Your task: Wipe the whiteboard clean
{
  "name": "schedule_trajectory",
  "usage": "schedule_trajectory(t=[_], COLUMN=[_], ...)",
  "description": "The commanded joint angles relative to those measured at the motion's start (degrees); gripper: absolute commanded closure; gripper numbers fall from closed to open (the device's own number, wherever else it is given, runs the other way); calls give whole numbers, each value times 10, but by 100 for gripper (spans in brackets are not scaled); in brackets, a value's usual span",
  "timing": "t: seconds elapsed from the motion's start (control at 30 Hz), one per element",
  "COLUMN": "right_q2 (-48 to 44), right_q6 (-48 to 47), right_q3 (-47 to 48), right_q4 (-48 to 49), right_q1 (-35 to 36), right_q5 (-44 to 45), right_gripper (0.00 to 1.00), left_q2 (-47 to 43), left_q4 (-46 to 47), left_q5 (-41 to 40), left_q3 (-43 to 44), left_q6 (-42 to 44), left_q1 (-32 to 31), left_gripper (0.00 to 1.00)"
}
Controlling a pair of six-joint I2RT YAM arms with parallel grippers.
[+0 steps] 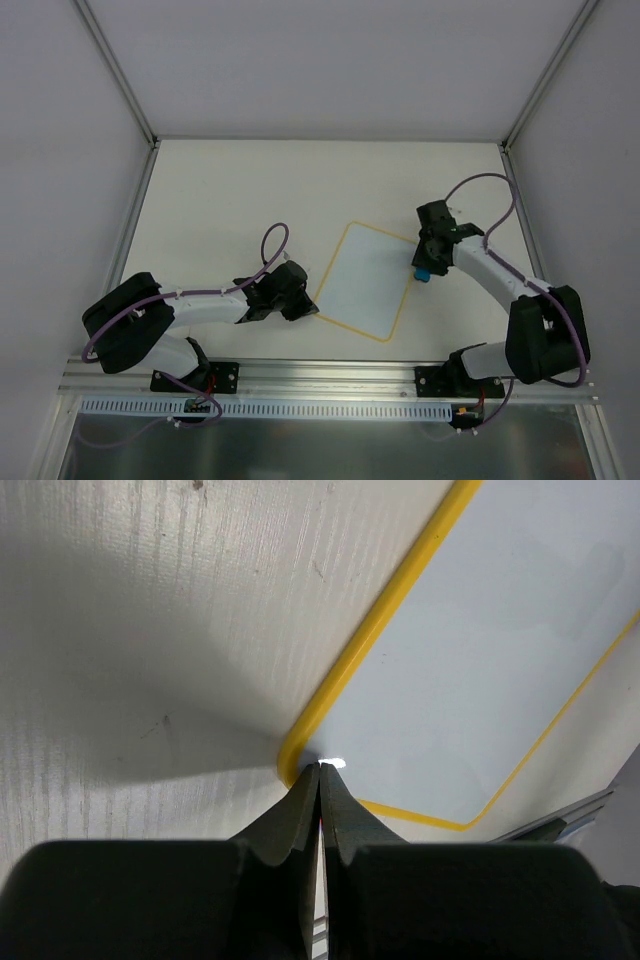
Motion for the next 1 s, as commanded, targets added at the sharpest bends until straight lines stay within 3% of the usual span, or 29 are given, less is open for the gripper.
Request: schedule_trajectory(t=[0.0,0.13,0.33,0.53,0.57,0.63,0.77,0.97], right_q2=[-23,3,46,99,103,111,96,30], right_q6=[-29,-50,-68,-79,-80,-83,-84,-88], right_q3=[-14,-4,0,-1,-2,-6,-10,-11], right_q4=[-30,-28,8,26,31,36,37,24], right_q1=[-75,-190,-307,-338,-339,-341,-341,-341], right_q5=[31,27,-49,-83,-85,-86,-79,-71], right_gripper=[92,91,83,71,62,57,28,4], left_q2=[16,16,11,12,11,9,6,-13], left_q4=[-93,-92,-93,-92,-93,-93,-94,-95], left_q5=[-24,-25,-28,-28,-27,-28,-30,-38], left_q3=[-28,-28,-32,-30,-30,-31,-31,-26], left_q6=[28,28,27,29,29,30,31,43], left_q1=[5,5,5,5,5,5,5,5], left_gripper=[100,100,100,100,100,100,100,85])
